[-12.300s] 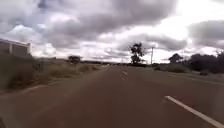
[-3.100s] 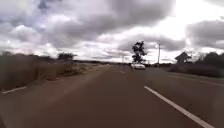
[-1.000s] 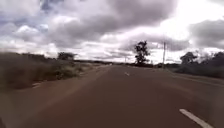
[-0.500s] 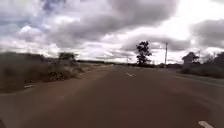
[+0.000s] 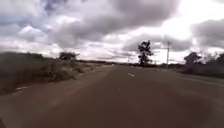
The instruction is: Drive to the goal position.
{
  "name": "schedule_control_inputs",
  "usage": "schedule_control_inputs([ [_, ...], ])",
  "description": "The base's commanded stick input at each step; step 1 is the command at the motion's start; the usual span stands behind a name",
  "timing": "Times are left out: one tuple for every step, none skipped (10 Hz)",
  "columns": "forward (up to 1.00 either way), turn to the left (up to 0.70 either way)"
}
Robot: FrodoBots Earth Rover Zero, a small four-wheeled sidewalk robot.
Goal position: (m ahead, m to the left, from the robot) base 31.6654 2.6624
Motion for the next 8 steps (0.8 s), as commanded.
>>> schedule_control_inputs([
  [0.70, 0.03],
  [0.70, 0.03],
  [0.70, 0.03],
  [0.70, 0.03],
  [0.70, 0.03],
  [0.70, 0.03],
  [0.70, 0.03],
  [0.70, 0.03],
])
